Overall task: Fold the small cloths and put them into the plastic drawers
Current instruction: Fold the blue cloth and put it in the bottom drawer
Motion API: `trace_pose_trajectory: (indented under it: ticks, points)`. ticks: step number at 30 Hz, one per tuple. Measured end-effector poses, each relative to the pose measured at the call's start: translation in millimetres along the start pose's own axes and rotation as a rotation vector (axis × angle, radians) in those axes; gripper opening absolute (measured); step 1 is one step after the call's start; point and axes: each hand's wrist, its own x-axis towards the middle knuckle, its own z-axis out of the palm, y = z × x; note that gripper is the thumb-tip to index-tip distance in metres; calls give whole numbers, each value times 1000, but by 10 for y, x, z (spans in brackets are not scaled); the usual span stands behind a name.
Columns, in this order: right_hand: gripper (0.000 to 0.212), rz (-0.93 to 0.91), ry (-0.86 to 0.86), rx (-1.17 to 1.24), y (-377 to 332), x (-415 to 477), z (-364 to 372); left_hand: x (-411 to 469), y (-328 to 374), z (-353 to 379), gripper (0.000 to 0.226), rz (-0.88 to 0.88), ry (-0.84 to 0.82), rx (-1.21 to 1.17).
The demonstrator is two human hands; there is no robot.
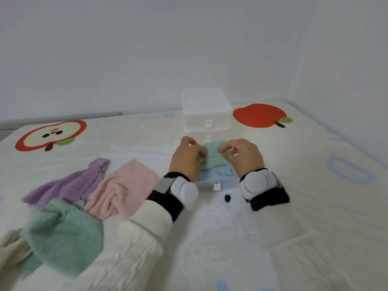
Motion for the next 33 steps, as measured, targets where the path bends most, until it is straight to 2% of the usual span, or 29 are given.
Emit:
trace_pose_trajectory:
  ticks: [6, 9, 12, 15, 17, 20, 23, 26, 29, 31, 33]
  points:
    - [22, -11, -64, -402, -35, 37, 54, 15, 29, 41, 24, 10, 32, 355]
    - [23, 17, -105, -493, -34, 57, 107, 8, 21, 44, 21, -66, 67, 470]
    - [22, 39, -99, -486, -20, 78, 107, -4, 14, 17, 28, -102, 46, 500]
    - [30, 47, -72, -448, -10, 80, 113, -11, 17, -14, 34, -155, -46, 480]
    - [33, 99, -144, -447, -4, 80, 136, 20, 25, -25, 34, -200, -139, 479]
    - [32, 164, -252, -414, -6, 89, 145, 83, 40, -62, 34, -247, -276, 457]
    - [27, 168, -222, -328, -54, 74, 77, 44, 61, -144, 37, -244, -310, 335]
    - [29, 228, -199, -260, -67, 42, -15, -88, 112, -267, 63, -224, -285, 187]
    - [32, 298, -294, -335, -59, 34, -63, -223, 147, -331, 82, -172, -455, 102]
    - [41, 307, -308, -356, -79, 24, -56, -281, 109, -334, 79, -125, -510, 112]
    - [43, 323, -286, -325, -98, 17, -53, -290, 70, -323, 64, -111, -452, 109]
